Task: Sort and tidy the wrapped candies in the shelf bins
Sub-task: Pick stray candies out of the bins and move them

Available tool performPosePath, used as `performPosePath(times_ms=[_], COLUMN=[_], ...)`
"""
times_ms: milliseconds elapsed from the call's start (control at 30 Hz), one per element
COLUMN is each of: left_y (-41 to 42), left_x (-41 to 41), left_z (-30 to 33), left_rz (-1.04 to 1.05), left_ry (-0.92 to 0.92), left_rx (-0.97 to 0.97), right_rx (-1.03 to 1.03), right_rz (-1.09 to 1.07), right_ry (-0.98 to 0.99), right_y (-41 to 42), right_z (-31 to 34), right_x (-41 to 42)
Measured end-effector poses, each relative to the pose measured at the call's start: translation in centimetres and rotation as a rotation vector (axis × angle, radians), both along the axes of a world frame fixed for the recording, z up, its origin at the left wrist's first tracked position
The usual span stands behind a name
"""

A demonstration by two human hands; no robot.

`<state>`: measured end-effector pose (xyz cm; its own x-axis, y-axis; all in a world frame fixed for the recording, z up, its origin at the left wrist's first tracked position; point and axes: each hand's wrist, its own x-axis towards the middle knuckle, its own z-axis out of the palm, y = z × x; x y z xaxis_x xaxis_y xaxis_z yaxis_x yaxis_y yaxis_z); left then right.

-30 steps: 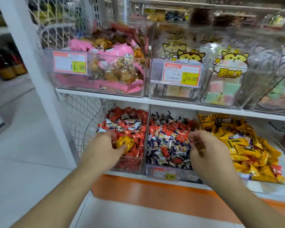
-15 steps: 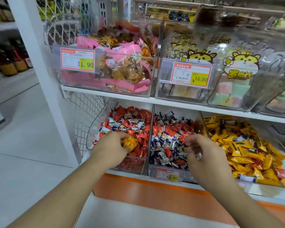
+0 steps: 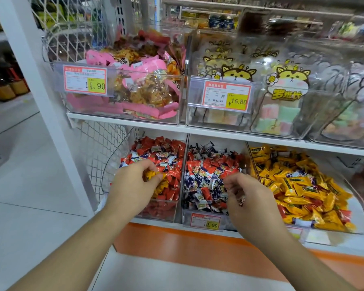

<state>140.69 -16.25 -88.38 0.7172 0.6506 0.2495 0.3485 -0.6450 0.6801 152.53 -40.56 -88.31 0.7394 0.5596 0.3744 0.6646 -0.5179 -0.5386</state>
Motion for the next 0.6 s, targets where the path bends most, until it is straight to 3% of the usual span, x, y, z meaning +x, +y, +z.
performPosePath(times_ms=[167,333,433,600], left_y=[-2.3,-6.9,-8.5,-10.4], left_x=[-0.5,0.2,0.9,2.2], left_z=[3.5,4.0,3.4,3.6], left_rz=[0.015,-0.178,-0.228,-0.172], left_ry=[-0.278,-0.306,-0.287,-0.251], left_rx=[-0.349,-0.710,-0.755,-0.639], right_rx=[0.025,0.136,0.193,0.239], right_rz=[0.048,0.266,0.296,0.013], right_ry=[0.062,0.434,0.490,0.439], right_y=[0.6,1.1,0.3,-2.9], right_z=[0.7,2.6,2.4,1.8], right_x=[-0.4,-1.4,-1.0,1.4])
